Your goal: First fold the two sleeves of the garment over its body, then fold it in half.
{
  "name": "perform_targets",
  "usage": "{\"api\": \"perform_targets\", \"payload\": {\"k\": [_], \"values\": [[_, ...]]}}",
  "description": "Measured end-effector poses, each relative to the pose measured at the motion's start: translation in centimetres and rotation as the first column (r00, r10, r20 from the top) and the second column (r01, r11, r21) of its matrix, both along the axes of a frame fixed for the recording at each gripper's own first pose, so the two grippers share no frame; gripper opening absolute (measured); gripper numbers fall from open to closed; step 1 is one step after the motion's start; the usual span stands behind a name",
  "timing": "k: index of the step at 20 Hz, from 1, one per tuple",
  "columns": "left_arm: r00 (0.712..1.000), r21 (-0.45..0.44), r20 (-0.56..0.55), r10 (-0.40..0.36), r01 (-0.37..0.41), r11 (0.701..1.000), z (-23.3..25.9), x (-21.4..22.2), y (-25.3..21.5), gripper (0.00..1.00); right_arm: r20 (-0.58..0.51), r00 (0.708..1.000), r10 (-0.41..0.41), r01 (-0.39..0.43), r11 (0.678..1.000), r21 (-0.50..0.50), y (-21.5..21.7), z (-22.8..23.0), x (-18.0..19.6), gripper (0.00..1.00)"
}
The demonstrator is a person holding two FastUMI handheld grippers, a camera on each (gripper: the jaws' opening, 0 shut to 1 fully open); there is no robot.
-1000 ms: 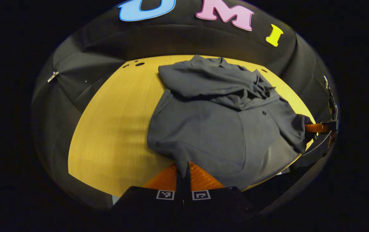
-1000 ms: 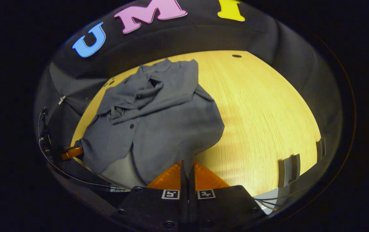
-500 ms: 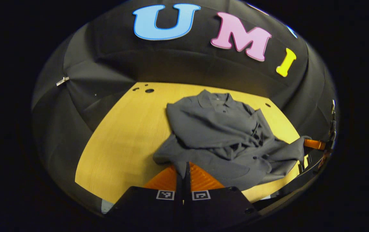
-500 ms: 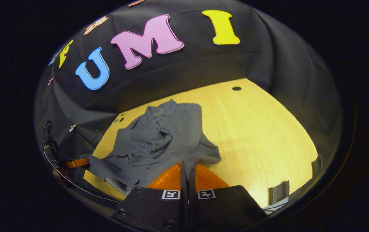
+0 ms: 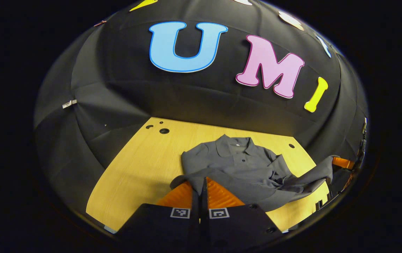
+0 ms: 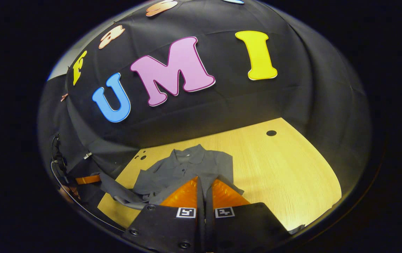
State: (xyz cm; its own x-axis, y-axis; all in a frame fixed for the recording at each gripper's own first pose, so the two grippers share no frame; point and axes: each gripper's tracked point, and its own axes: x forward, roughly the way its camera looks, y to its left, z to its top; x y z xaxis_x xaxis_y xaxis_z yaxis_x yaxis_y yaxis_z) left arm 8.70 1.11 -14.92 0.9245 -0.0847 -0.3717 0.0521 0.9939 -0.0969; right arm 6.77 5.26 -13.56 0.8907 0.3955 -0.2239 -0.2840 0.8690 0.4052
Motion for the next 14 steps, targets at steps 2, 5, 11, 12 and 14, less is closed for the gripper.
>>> {"api": "perform_targets", "payload": {"k": [2, 5, 11, 12, 14], "values": [[1.000, -0.008, 0.018, 0.003, -0.003, 1.000, 1.1, 1.4, 0.2, 0.05, 0.022, 1.000, -0.007, 0.007, 1.000, 0.009, -0.2, 0.9, 1.6, 0.05], [0.999, 0.000, 0.035, 0.003, -0.003, 1.000, 2.2, 3.7, 0.6, 0.05, 0.058, 0.998, -0.006, 0.006, 1.000, -0.001, -0.1, 2.3, 3.7, 0.05], [0.997, 0.050, 0.071, -0.013, 0.009, 0.999, 3.3, 8.9, 0.3, 0.05, 0.080, 0.997, -0.010, 0.012, 1.000, -0.022, 0.5, 2.9, 7.9, 0.05], [0.997, 0.060, 0.073, -0.014, 0.010, 0.998, 3.1, 9.8, 0.2, 0.05, 0.079, 0.997, -0.015, 0.017, 1.000, -0.023, 0.6, 2.8, 8.6, 0.05], [0.997, 0.080, 0.078, -0.019, 0.012, 0.997, 2.9, 11.4, 0.0, 0.05, 0.072, 0.997, -0.025, 0.027, 0.999, -0.025, 0.6, 2.2, 9.9, 0.05]]}}
